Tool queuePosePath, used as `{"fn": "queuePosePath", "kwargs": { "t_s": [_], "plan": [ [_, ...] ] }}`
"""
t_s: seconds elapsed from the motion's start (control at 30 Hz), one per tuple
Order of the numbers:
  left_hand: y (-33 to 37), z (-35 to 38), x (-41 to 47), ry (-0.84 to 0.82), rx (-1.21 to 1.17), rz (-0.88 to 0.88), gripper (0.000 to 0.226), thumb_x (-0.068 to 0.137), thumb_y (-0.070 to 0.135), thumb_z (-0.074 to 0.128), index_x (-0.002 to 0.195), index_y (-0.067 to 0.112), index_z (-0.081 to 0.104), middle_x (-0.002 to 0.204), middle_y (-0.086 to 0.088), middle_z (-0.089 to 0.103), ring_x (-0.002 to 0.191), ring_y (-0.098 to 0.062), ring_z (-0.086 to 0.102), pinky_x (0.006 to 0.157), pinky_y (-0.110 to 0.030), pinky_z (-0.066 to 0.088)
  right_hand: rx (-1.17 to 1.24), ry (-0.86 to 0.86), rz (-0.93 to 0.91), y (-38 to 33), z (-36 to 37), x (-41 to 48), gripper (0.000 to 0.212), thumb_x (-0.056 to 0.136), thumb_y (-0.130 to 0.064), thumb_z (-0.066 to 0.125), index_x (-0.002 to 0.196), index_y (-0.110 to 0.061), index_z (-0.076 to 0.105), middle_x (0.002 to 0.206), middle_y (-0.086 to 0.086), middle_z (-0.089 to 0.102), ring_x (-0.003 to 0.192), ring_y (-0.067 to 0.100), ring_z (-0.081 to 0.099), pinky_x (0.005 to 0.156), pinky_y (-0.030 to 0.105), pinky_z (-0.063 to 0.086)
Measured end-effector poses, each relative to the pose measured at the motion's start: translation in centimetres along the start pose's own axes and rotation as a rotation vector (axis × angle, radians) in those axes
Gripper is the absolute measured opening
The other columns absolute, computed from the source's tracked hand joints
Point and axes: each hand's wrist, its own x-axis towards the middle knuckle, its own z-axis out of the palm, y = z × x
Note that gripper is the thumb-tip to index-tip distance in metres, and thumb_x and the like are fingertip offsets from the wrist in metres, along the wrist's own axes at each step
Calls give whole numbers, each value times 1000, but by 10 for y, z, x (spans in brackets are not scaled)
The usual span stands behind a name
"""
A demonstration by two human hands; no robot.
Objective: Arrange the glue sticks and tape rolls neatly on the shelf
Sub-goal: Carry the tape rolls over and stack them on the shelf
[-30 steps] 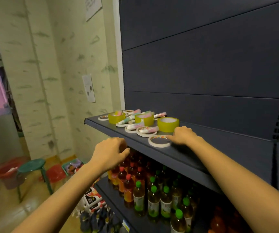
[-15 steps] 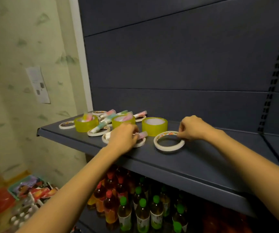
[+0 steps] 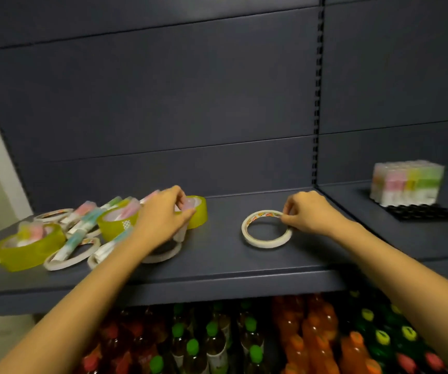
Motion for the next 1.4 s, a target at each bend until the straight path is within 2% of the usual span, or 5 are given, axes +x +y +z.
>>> {"fn": "queuePosePath", "kwargs": {
  "t_s": [0.43, 0.73, 1.13, 1.27, 1.4],
  "plan": [
    [178, 64, 31, -134, -571, 258, 14, 73, 14, 75, 82, 13, 64, 69, 7, 62, 55, -3, 52, 64, -18, 45, -163, 197, 344, 133, -76, -87, 12, 83, -27, 62, 79, -18, 70, 87, 10, 72, 88, 29, 63, 66, 28, 42],
    [291, 134, 45, -100, -664, 194, 15, 74, 8, 75, 88, 8, 67, 78, -3, 66, 59, -8, 55, 73, -25, 51, -180, 223, 301, 239, -131, -100, 9, 84, -26, 64, 80, -19, 66, 87, 7, 73, 88, 25, 65, 69, 27, 43],
    [342, 197, 68, 8, -435, 74, 23, 77, 18, 75, 94, 7, 65, 82, -3, 67, 63, -9, 54, 75, -25, 49, -127, 129, 124, 318, -156, -74, 12, 87, -29, 63, 78, -22, 60, 57, -15, 54, 55, 2, 49, 43, 12, 30],
    [347, 197, 76, -7, -163, 129, 27, 83, 30, 68, 100, 9, 65, 92, -4, 69, 85, -22, 62, 81, -37, 51, -88, 131, 99, 329, -157, -66, 10, 86, -29, 64, 78, -22, 61, 57, -14, 54, 55, 3, 49, 46, 13, 31],
    [354, 197, 79, -33, 190, 257, 31, 93, 38, 50, 99, 10, 63, 94, -4, 61, 88, -25, 60, 66, -31, 43, -59, 139, 96, 336, -157, -57, 10, 86, -29, 64, 83, -20, 64, 62, -10, 57, 58, 7, 51, 49, 15, 37]
  ]
}}
